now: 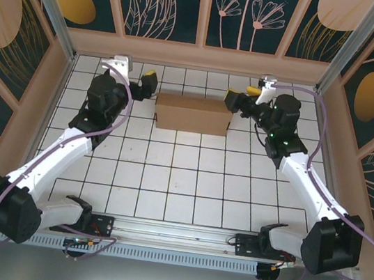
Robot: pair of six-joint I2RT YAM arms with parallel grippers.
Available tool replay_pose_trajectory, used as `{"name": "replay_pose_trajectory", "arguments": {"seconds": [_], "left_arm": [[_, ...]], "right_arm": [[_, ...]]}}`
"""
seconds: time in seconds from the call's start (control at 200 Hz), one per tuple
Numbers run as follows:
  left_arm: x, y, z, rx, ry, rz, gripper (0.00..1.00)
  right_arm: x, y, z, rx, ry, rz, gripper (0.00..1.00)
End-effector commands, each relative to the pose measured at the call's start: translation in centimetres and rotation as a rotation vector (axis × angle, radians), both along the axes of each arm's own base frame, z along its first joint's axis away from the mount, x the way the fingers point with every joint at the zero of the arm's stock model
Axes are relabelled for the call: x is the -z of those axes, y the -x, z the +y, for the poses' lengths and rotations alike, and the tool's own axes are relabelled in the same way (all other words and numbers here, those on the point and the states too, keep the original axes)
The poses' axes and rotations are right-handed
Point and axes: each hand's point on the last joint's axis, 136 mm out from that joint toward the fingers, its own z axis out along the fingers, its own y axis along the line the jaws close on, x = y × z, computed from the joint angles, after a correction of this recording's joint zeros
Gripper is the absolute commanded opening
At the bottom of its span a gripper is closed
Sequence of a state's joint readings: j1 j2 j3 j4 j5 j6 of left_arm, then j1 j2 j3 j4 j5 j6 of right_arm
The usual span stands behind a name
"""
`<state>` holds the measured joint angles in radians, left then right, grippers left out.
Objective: Fold the paper box
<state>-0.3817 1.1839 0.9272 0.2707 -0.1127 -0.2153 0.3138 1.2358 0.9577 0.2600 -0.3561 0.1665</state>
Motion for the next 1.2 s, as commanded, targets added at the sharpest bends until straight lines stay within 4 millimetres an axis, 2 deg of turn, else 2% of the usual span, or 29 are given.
{"name": "replay_pose_trajectory", "arguments": {"seconds": [0.0, 0.07, 0.15, 0.21, 0.295, 0.365, 0.566, 0.656, 0.731, 0.786, 0.991, 1.196], "left_arm": [[0.1, 0.8, -0.5, 0.054, -0.17, -0.079, 0.98], [0.5, 1.9, -0.3, 0.063, -0.262, -0.194, 0.95], [-0.9, 3.5, 1.0, 0.034, -0.238, -0.432, 0.93], [-0.1, 2.6, 0.2, 0.141, -0.312, -0.438, 0.91], [1.7, 2.0, -0.4, 0.263, -0.397, -0.439, 0.89], [2.1, 1.8, 0.1, 0.323, -0.405, -0.438, 0.85], [5.9, 0.7, 0.3, 0.518, -0.559, -0.295, 0.73], [7.3, 0.5, 0.1, 0.564, -0.6, -0.265, 0.73], [9.7, 0.3, -0.4, 0.646, -0.628, -0.204, 0.71], [10.8, 0.2, -0.7, 0.679, -0.628, -0.184, 0.69], [13.2, -0.3, -1.1, 0.714, -0.597, -0.164, 0.63], [13.6, -1.3, -1.6, 0.74, -0.578, -0.171, 0.57]], "right_arm": [[-3.2, -0.4, 0.9, -0.064, 0.13, -0.245, 0.89], [-2.0, -0.5, 1.2, -0.108, 0.318, -0.382, 0.89], [-1.6, -0.9, 1.6, -0.192, 0.471, -0.523, 0.89], [-1.5, -1.2, 1.9, -0.281, 0.53, -0.582, 0.89], [-0.1, -1.9, 2.3, -0.367, 0.618, -0.589, 0.88], [0.2, -2.1, 1.8, -0.402, 0.593, -0.599, 0.84], [-1.0, -1.6, -0.5, -0.366, 0.439, -0.684, 0.74], [0.1, -2.1, -1.2, -0.363, 0.455, -0.668, 0.68], [1.2, -2.4, -1.6, -0.358, 0.481, -0.65, 0.64], [1.6, -2.4, -1.8, -0.351, 0.476, -0.645, 0.63], [2.7, -2.7, -2.5, -0.314, 0.471, -0.616, 0.6], [3.3, -2.5, -2.5, -0.301, 0.446, -0.585, 0.54]]}}
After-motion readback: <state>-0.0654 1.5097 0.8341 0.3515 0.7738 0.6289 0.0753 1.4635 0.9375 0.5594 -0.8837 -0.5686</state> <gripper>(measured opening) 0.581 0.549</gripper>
